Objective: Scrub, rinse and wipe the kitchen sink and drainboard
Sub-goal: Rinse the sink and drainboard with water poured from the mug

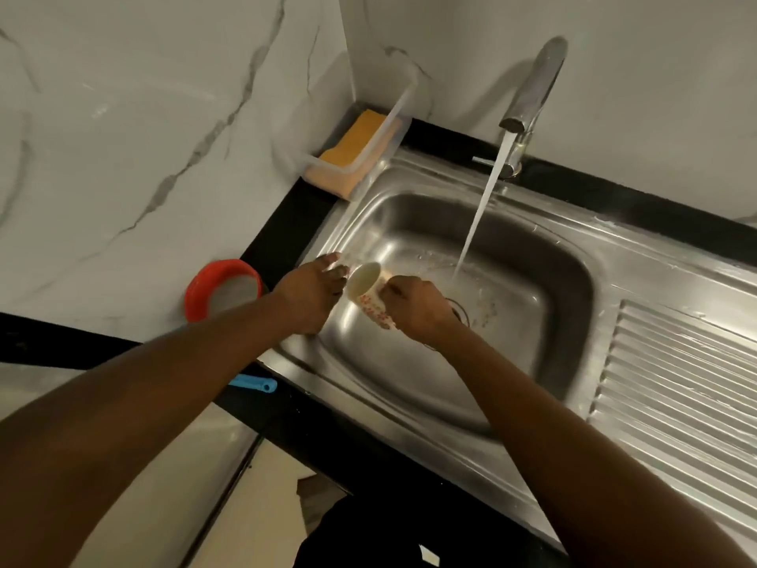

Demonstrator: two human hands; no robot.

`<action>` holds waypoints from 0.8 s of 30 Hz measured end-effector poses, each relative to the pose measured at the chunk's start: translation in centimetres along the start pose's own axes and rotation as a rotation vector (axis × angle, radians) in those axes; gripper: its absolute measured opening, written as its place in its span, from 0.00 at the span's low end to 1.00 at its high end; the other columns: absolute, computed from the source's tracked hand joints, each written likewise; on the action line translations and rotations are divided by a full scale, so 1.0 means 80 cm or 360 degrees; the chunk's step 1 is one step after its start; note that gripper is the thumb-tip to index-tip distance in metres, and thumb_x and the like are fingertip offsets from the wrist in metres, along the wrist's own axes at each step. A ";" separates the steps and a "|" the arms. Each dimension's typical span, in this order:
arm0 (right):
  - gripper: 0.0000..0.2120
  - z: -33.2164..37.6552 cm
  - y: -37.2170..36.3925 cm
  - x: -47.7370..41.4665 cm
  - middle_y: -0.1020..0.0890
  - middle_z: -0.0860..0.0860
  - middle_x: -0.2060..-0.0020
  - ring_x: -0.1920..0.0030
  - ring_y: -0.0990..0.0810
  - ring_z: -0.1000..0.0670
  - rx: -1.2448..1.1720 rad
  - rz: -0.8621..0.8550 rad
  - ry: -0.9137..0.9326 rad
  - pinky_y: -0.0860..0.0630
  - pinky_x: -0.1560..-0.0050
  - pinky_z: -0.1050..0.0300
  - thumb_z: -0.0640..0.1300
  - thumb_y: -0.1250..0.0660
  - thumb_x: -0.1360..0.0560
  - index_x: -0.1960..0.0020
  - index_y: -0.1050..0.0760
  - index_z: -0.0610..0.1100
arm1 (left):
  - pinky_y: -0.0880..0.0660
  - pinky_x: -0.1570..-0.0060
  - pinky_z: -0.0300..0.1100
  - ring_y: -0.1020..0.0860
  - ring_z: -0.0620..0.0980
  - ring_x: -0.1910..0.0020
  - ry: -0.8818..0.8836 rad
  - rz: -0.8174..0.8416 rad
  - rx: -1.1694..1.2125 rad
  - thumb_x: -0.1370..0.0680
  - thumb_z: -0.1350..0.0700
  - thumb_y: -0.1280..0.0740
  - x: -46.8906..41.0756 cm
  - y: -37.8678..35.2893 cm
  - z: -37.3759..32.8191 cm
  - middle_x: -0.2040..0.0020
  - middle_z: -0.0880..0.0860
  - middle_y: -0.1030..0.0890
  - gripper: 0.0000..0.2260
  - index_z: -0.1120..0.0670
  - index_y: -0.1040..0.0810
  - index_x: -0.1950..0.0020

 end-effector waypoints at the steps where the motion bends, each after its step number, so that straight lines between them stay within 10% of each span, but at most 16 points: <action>1: 0.18 0.002 -0.005 -0.001 0.15 0.43 0.45 0.50 0.17 0.45 0.0066 0.0038 0.0028 0.21 0.54 0.53 0.50 0.43 0.14 0.39 0.19 0.41 | 0.58 0.18 0.60 0.54 0.58 0.15 -0.0013 -0.0008 -0.0009 0.16 0.44 0.46 -0.003 -0.001 0.001 0.15 0.55 0.42 0.28 0.54 0.38 0.17; 6: 0.17 -0.035 -0.006 0.017 0.15 0.46 0.48 0.51 0.16 0.46 0.0011 0.0165 -0.0102 0.18 0.52 0.51 0.51 0.40 0.16 0.39 0.18 0.43 | 0.56 0.18 0.58 0.48 0.56 0.16 -0.0128 0.0271 0.0122 0.17 0.38 0.46 -0.019 0.000 -0.017 0.16 0.55 0.41 0.31 0.51 0.37 0.17; 12: 0.15 -0.103 0.028 0.037 0.15 0.44 0.48 0.54 0.15 0.46 -0.0172 0.0055 -0.0406 0.15 0.50 0.49 0.50 0.39 0.16 0.41 0.18 0.43 | 0.31 0.28 0.53 0.29 0.62 0.27 -0.0067 0.1117 0.1165 0.20 0.40 0.41 -0.039 0.016 -0.052 0.20 0.59 0.34 0.34 0.55 0.36 0.18; 16: 0.20 -0.100 0.027 0.021 0.17 0.42 0.40 0.47 0.16 0.43 0.0026 -0.0104 -0.0442 0.21 0.54 0.56 0.51 0.42 0.15 0.31 0.21 0.42 | 0.32 0.26 0.58 0.28 0.62 0.27 0.0060 0.1062 0.1278 0.20 0.40 0.45 -0.048 0.002 -0.055 0.21 0.59 0.32 0.31 0.56 0.31 0.21; 21: 0.20 -0.053 0.008 0.002 0.17 0.43 0.41 0.48 0.19 0.43 0.0318 0.0038 -0.0176 0.20 0.42 0.45 0.53 0.44 0.16 0.36 0.19 0.46 | 0.62 0.20 0.59 0.52 0.56 0.15 0.0140 0.0612 0.0730 0.17 0.43 0.43 -0.046 -0.009 -0.037 0.15 0.55 0.47 0.32 0.53 0.43 0.15; 24: 0.19 -0.043 0.000 0.009 0.16 0.48 0.48 0.51 0.19 0.47 0.0429 0.0263 -0.0037 0.19 0.44 0.44 0.56 0.43 0.18 0.43 0.16 0.47 | 0.31 0.38 0.29 0.34 0.54 0.21 0.0462 0.0681 0.1464 0.20 0.55 0.31 -0.024 0.003 -0.039 0.17 0.51 0.37 0.42 0.49 0.55 0.14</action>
Point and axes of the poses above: each hand's wrist, its own x-axis away from the middle knuckle, its own y-axis out of the back of the hand, z = x × y, the point moved 3 cm from there along -x, towards the middle knuckle
